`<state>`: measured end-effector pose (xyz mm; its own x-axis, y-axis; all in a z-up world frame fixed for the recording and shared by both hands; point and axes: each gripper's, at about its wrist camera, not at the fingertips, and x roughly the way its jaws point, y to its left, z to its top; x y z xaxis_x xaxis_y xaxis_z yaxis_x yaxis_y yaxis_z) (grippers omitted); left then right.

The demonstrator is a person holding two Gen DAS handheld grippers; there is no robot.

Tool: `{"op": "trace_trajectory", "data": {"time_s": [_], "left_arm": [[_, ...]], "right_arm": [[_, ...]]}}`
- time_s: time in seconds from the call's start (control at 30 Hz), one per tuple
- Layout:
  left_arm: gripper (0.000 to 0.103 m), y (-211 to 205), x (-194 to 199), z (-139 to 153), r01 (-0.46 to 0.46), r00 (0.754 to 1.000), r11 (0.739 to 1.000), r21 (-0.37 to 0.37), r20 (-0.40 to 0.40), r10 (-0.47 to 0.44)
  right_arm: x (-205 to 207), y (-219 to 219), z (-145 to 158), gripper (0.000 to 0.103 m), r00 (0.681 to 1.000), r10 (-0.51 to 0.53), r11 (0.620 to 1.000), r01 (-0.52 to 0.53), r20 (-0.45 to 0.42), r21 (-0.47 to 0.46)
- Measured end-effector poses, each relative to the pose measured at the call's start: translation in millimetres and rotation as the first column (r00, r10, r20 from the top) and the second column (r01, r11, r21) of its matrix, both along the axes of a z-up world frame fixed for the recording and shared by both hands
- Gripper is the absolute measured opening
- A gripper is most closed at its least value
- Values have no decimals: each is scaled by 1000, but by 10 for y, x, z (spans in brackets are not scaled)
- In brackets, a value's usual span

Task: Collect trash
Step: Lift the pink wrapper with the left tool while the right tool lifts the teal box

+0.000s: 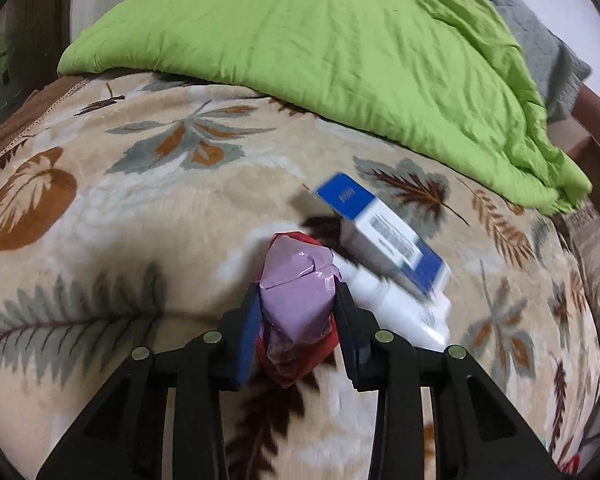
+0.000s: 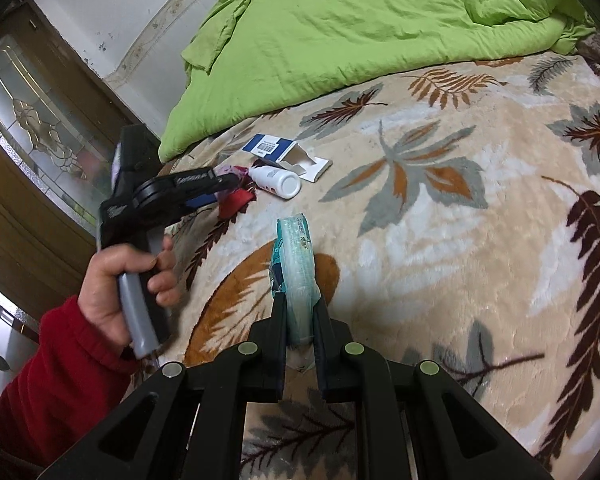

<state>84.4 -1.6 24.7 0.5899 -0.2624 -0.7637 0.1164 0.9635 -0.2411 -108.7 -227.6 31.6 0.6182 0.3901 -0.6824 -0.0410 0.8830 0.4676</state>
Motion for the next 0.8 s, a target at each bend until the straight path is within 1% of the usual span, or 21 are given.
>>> {"op": "trace_trajectory", "data": {"time_s": [0.1, 0.33, 0.4, 0.5, 0.57, 0.63, 0.73, 0.8], "left_arm": [[34, 51, -253, 20, 23, 1000, 999, -26, -7, -23], [34, 108, -1054, 87, 92, 996, 995, -32, -6, -92], [34, 78, -1292, 106, 111, 994, 994, -9, 6, -111], [34, 13, -1626, 164, 127, 990, 991, 43, 55, -130], [34, -27, -1808, 196, 130, 988, 991, 45, 74, -133], [34, -78, -1969, 228, 130, 986, 990, 46, 100, -134], [34, -175, -2170, 263, 129, 978, 987, 98, 153, -143], [34, -218, -2241, 265, 127, 976, 985, 113, 162, -144]], "right_arm": [[-75, 40, 47, 12, 1000, 2, 1000, -2, 16, -21], [-241, 109, 121, 12, 999, -1, 998, 3, 35, -70], [-300, 113, 116, 12, 999, -7, 997, 10, 36, -81], [-380, 105, 114, 12, 999, -20, 996, 23, 41, -88], [-435, 87, 134, 12, 998, -31, 996, 36, 54, -85], [-477, 79, 157, 13, 997, -40, 995, 46, 70, -92], [-528, 85, 167, 12, 996, -41, 994, 49, 85, -97], [-544, 80, 172, 12, 995, -47, 994, 56, 87, -98]]}}
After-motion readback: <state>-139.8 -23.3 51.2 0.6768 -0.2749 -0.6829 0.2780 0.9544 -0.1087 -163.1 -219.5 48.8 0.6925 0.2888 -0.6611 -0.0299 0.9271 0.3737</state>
